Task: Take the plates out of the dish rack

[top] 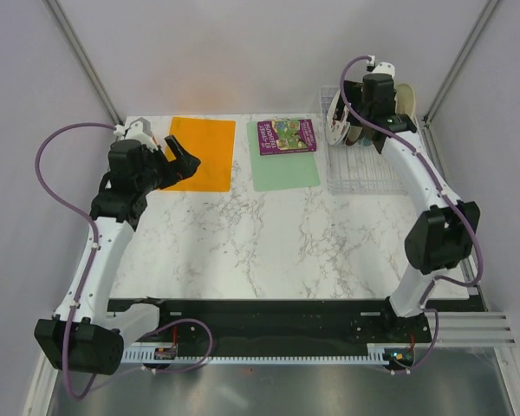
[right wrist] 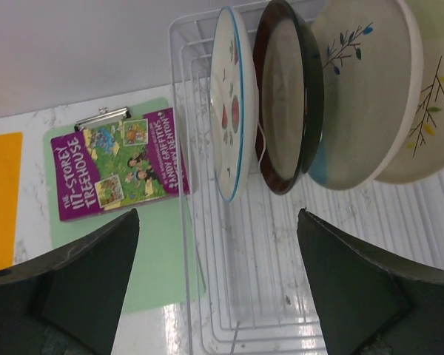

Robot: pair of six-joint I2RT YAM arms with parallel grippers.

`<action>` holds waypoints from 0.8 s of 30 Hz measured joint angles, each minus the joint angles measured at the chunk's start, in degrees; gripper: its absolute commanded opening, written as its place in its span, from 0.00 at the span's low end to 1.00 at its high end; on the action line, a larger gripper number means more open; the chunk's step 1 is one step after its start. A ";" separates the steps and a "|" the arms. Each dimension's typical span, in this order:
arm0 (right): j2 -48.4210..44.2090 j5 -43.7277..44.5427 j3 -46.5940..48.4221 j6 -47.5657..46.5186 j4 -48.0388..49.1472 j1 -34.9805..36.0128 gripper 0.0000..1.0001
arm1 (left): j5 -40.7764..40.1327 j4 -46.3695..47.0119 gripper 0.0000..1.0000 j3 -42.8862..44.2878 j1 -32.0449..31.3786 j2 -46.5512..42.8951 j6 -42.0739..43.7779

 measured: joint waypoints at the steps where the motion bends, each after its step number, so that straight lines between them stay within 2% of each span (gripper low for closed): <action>1: 2.43 1.11 2.38 -0.61 -0.04 0.00 0.92 | 0.00 0.17 1.00 -0.15 0.00 0.26 0.07; 2: 4.76 2.05 4.50 -1.20 -0.09 0.00 0.84 | 0.00 0.44 1.00 -0.37 0.00 0.44 0.11; 3: 6.91 3.04 6.62 -1.77 -0.22 0.00 0.82 | 0.00 0.70 1.00 -0.55 0.00 0.50 0.13; 16: 26.82 12.37 26.03 -9.29 -0.50 0.00 0.81 | 0.04 4.17 1.00 -2.71 0.00 1.68 0.98; 19: 29.57 13.70 28.46 -10.91 -0.02 0.00 0.75 | 0.00 4.68 1.00 -2.93 0.00 2.49 1.40; 22: 32.15 14.64 30.47 -12.24 0.44 0.00 0.65 | -0.02 5.07 1.00 -3.08 0.00 3.43 1.75; 24: 33.33 14.78 31.06 -12.85 0.79 0.00 0.64 | -0.02 5.14 1.00 -3.10 0.00 4.00 1.92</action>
